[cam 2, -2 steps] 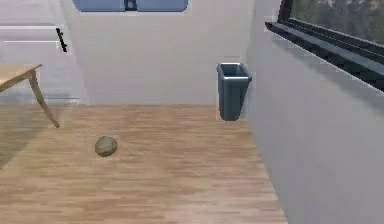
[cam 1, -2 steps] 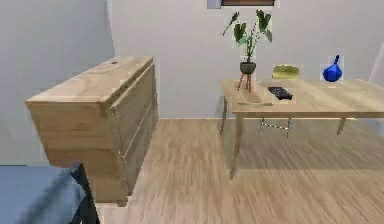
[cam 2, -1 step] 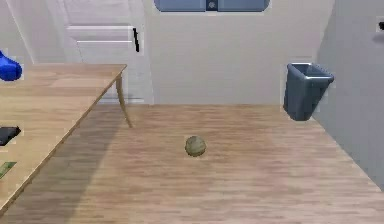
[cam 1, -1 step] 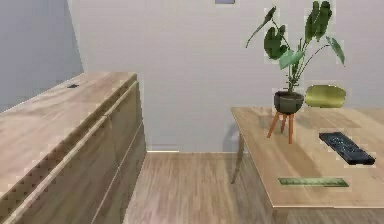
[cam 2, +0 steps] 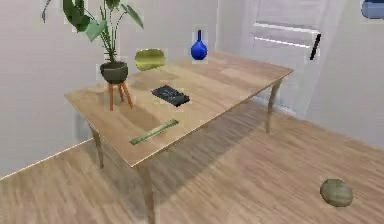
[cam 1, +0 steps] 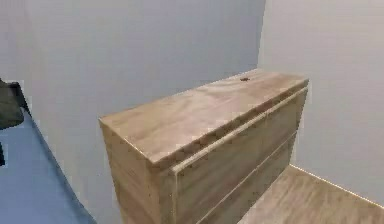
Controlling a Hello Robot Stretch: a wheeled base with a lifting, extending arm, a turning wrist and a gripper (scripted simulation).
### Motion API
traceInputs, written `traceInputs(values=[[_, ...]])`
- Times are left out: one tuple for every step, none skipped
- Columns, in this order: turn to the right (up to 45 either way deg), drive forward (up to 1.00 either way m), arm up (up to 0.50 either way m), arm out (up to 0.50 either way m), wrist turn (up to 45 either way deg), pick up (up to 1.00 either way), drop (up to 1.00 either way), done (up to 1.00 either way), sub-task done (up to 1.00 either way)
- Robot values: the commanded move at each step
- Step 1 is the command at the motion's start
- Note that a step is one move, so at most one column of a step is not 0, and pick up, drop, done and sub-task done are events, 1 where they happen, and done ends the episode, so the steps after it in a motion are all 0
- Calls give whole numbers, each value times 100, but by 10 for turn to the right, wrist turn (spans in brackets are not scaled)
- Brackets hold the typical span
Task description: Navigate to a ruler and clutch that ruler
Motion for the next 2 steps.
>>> traceInputs(values=[[450,0,0,0,0,0,0,0,0],[150,0,0,0,0,0,0,0,0]])
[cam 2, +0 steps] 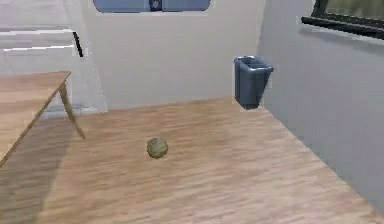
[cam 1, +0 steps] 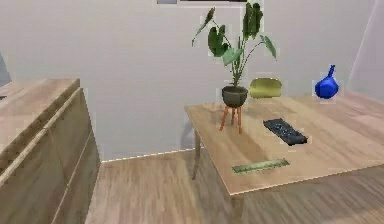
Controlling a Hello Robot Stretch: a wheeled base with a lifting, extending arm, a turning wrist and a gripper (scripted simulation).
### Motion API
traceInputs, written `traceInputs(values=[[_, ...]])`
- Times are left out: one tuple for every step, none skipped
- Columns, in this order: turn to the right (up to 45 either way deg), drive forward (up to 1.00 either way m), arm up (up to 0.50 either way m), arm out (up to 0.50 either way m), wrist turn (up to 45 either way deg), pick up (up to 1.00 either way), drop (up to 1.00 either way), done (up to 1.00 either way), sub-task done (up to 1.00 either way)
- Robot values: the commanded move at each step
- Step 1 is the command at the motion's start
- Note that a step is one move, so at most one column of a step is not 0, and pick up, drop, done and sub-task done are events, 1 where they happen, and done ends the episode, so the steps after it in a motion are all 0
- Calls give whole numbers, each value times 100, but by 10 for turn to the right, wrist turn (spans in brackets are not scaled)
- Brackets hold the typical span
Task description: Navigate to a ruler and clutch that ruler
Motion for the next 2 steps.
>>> traceInputs(values=[[0,35,0,0,0,0,0,0,0],[-450,0,0,0,0,0,0,0,0]])
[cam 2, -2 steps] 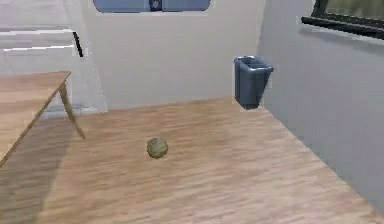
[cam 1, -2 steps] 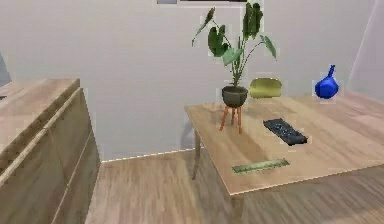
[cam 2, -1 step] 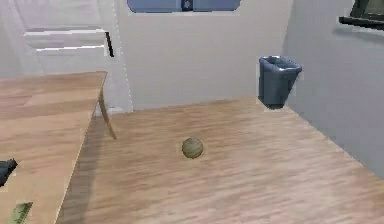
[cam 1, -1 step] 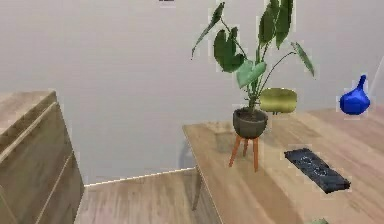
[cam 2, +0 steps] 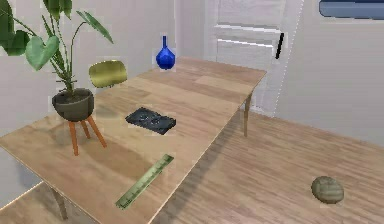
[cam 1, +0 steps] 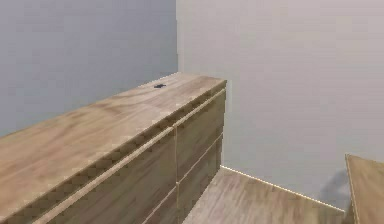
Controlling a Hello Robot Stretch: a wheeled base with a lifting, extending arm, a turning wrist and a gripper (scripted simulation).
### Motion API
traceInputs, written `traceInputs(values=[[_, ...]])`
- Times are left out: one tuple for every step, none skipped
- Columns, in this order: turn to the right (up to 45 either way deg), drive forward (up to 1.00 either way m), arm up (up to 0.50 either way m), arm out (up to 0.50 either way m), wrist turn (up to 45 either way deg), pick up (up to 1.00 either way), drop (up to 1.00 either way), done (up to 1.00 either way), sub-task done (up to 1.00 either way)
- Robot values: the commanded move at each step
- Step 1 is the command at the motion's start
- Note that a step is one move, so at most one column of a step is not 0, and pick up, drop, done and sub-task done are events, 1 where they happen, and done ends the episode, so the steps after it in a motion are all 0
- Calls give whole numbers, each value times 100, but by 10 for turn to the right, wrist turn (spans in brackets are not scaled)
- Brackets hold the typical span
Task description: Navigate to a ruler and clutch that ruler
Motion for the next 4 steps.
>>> traceInputs(values=[[-90,0,0,0,0,0,0,0,0],[0,0,50,0,0,0,0,0,0],[0,0,36,0,0,0,0,0,0],[0,0,0,20,0,0,0,0,0]])
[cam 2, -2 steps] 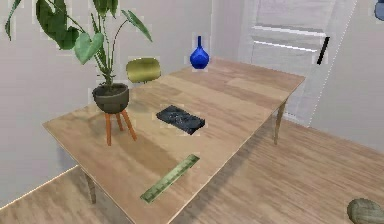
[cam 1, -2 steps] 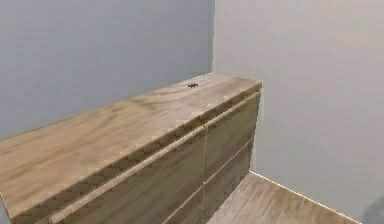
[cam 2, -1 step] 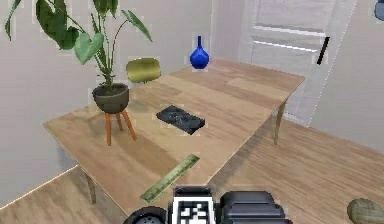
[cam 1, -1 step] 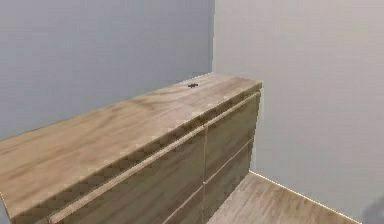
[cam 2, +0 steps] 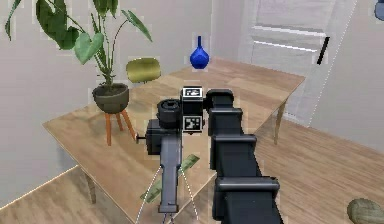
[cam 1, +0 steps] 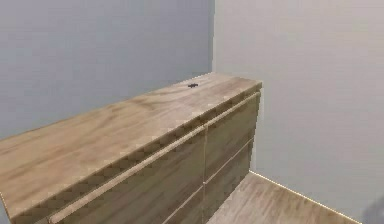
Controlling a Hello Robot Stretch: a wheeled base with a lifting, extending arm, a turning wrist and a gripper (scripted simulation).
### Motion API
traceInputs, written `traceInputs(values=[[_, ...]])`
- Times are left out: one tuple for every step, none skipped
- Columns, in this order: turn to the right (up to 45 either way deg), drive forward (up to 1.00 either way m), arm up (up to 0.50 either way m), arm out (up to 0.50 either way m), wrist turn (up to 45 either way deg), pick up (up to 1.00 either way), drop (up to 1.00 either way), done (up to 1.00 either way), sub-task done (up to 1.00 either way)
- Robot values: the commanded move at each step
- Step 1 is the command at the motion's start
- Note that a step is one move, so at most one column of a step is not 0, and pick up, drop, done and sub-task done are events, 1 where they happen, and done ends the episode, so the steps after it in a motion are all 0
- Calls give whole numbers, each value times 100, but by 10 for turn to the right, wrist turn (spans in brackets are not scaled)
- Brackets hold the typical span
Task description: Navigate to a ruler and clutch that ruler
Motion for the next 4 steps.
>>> traceInputs(values=[[0,0,0,0,450,0,0,0,0],[0,0,0,0,450,0,0,0,0],[0,0,0,0,450,0,0,0,0],[0,0,0,0,60,0,0,0,0]])
